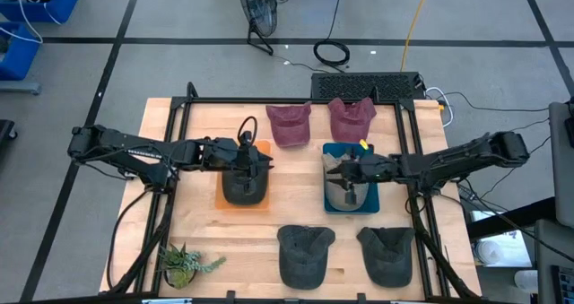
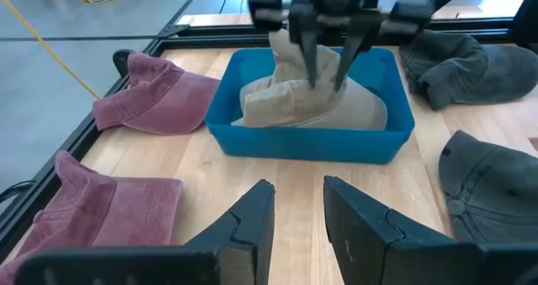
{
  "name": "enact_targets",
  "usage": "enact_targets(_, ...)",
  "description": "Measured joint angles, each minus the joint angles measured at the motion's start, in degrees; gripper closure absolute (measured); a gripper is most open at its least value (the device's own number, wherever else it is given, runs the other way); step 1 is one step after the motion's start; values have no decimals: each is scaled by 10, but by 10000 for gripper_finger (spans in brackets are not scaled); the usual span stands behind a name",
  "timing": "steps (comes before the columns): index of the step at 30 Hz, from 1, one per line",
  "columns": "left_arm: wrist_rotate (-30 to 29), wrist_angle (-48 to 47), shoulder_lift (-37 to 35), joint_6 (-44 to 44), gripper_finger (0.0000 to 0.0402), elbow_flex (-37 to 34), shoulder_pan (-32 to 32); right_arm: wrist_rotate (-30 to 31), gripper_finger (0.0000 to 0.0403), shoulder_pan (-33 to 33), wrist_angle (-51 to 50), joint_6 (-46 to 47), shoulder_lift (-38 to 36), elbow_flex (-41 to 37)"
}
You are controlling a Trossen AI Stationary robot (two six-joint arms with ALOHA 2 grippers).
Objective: Pick & Place hat
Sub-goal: Put the left black cap into the orange bin
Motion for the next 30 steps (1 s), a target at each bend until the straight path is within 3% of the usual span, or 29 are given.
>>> enact_targets(15, 0, -3, 0, -6, 293, 0, 0, -1, 310, -59, -43, 27, 31, -20)
enact_targets(23, 0, -3, 0, -5, 293, 0, 0, -32, 310, -92, 77, 37, 31, -92)
enact_targets(27, 0, -3, 0, -4, 293, 0, 0, -35, 309, -92, 126, 24, 32, -97)
enact_targets(30, 0, -3, 0, -3, 293, 0, 0, -69, 307, -92, 171, 18, 25, -97)
